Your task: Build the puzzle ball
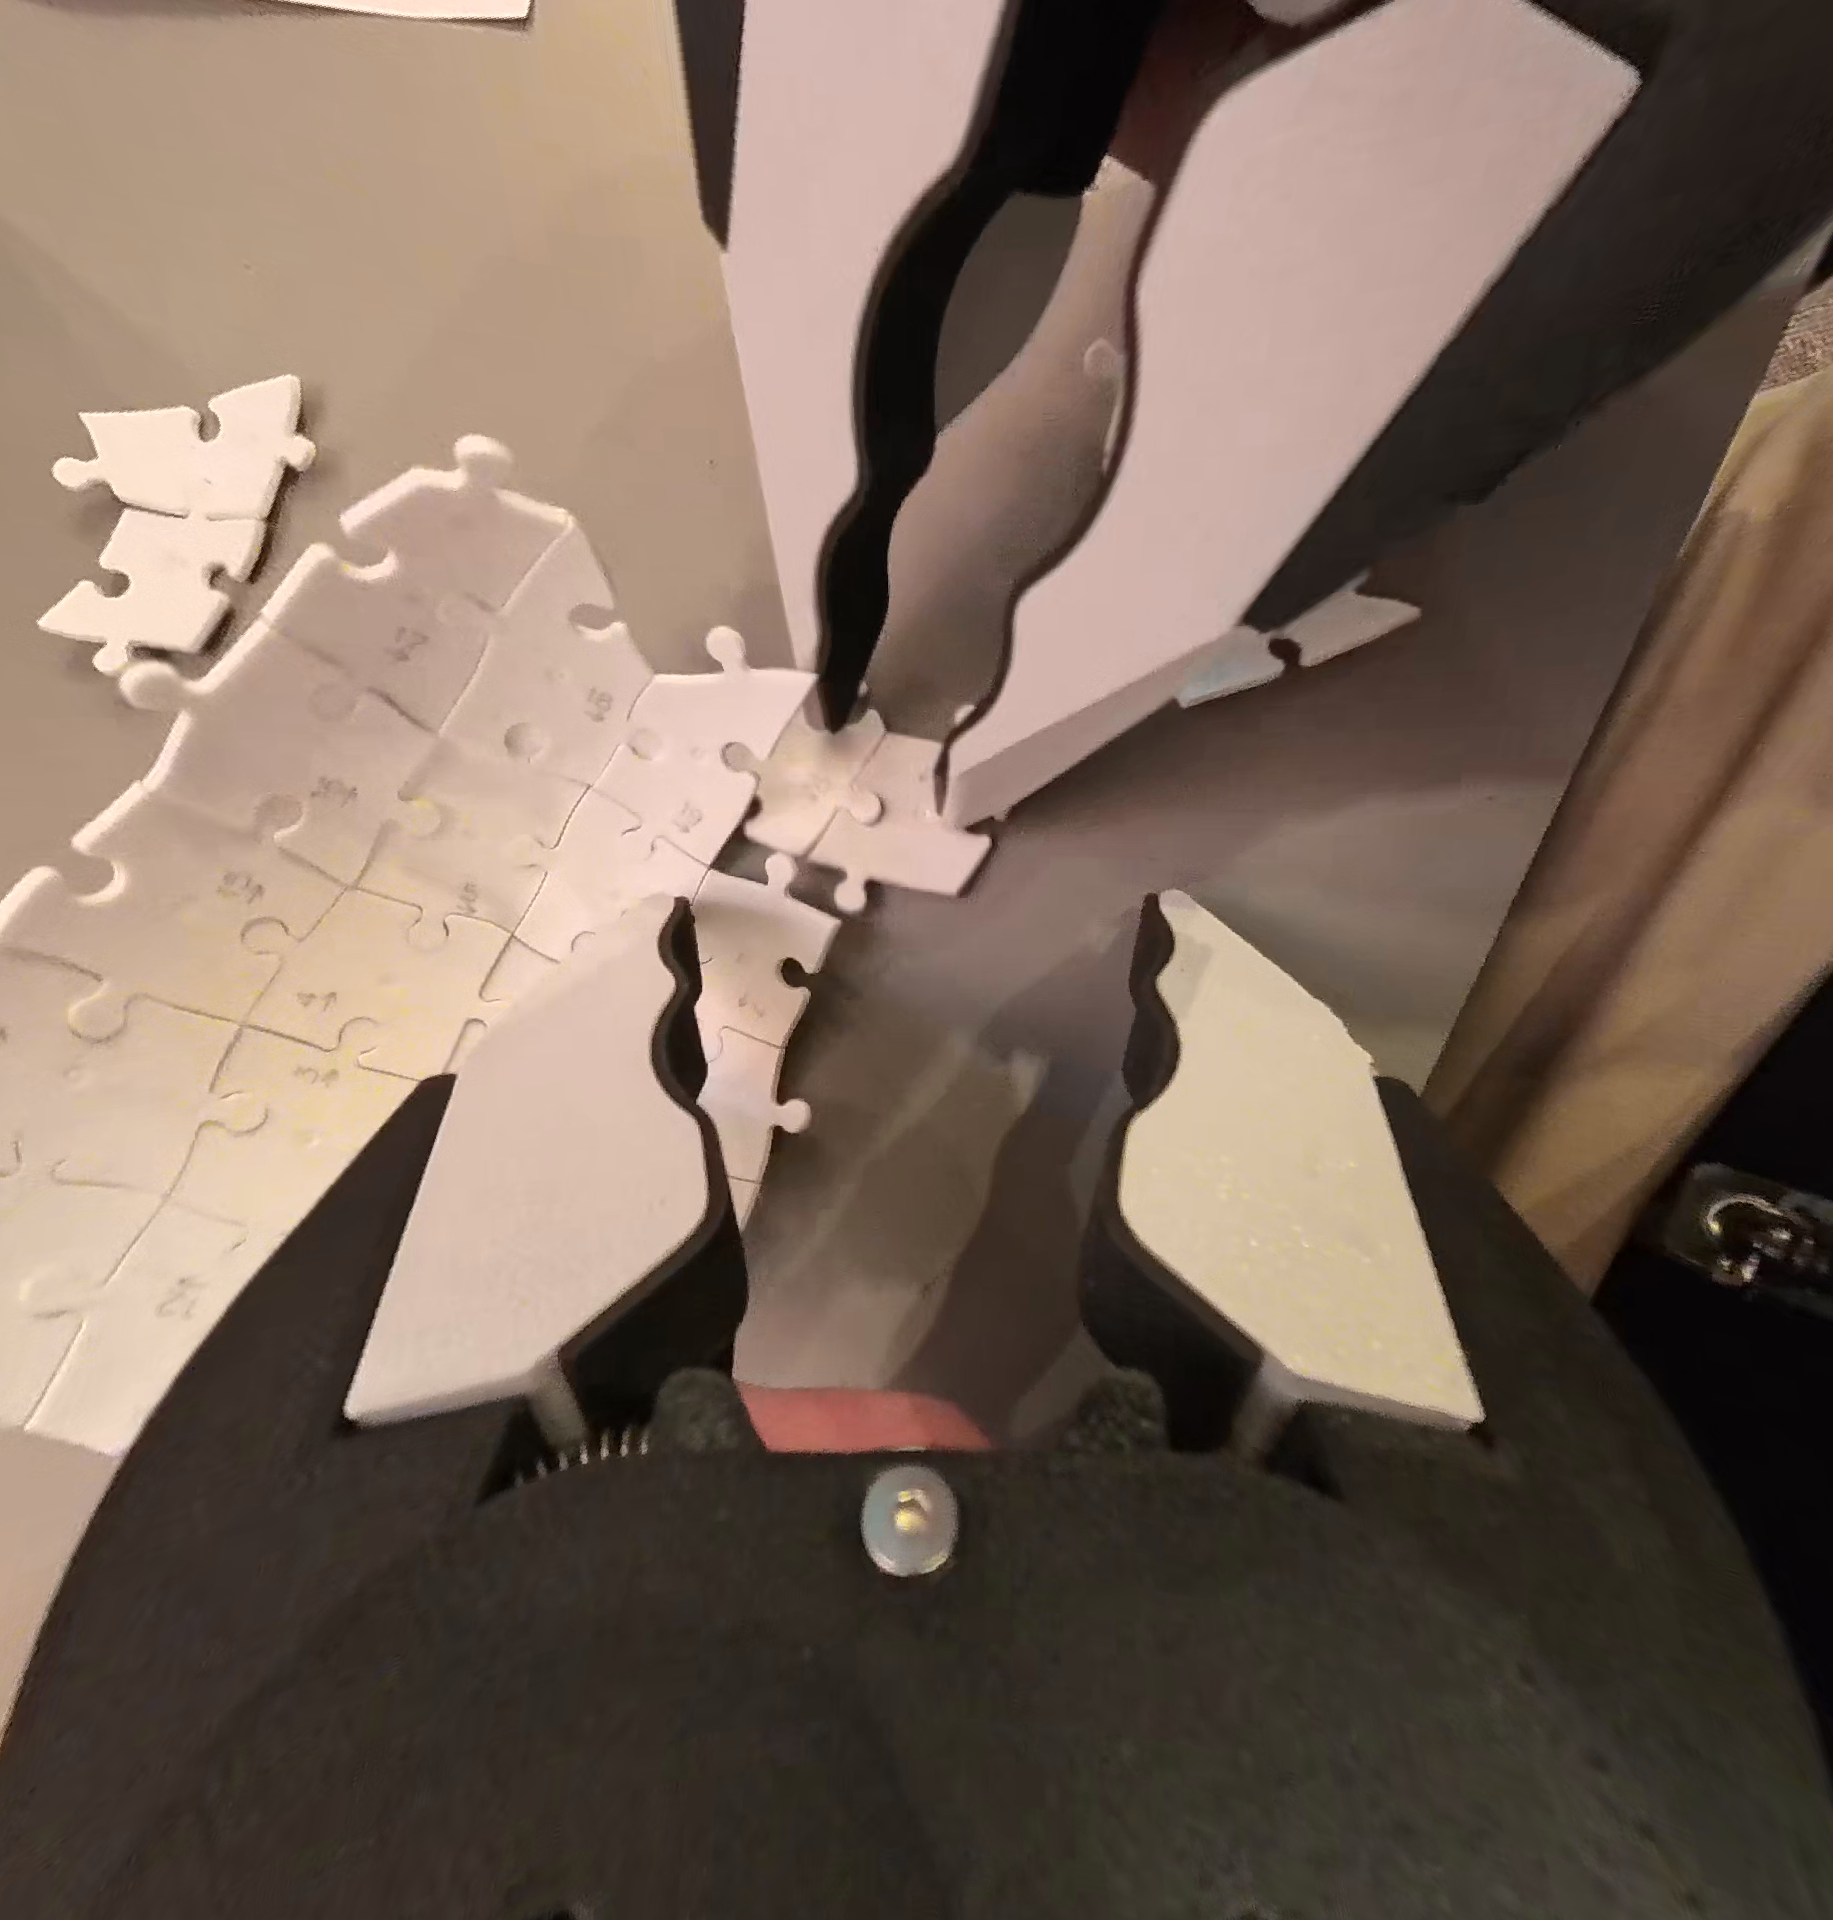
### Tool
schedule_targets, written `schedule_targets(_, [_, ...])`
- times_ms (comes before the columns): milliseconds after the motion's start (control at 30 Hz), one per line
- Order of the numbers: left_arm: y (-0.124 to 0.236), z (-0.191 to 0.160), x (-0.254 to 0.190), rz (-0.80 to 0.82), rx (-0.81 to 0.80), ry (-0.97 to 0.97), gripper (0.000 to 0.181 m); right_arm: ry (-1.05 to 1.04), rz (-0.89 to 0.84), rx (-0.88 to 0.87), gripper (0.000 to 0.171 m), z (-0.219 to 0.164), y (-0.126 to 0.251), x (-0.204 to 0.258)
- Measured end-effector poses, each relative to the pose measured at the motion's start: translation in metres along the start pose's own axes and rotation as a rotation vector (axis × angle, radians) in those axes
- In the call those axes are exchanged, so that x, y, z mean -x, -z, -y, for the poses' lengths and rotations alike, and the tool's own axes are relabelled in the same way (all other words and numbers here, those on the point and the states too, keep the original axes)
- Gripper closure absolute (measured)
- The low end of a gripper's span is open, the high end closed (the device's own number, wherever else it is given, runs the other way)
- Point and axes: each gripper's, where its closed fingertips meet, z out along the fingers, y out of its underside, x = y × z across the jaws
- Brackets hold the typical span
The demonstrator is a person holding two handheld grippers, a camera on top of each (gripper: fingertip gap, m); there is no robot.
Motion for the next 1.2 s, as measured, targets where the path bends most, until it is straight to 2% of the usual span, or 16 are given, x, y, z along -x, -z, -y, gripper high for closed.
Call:
schedule_targets(400, [-0.002,0.003,0.005,-0.032,0.009,-0.047,0.100,0.018,0.021,-0.012,0.155,0.001,0.003,0.003])
schedule_targets(633, [-0.002,0.003,0.009,-0.046,0.009,-0.101,0.103,-0.008,-0.005,-0.118,0.156,0.019,0.020,-0.007])
schedule_targets(1033, [-0.004,0.009,0.012,-0.092,-0.019,-0.234,0.109,0.008,-0.015,-0.095,0.161,0.013,0.026,-0.009])
schedule_targets(1200, [-0.005,0.012,0.013,-0.119,-0.026,-0.315,0.108,0.023,0.003,-0.156,0.160,0.024,0.031,-0.002])
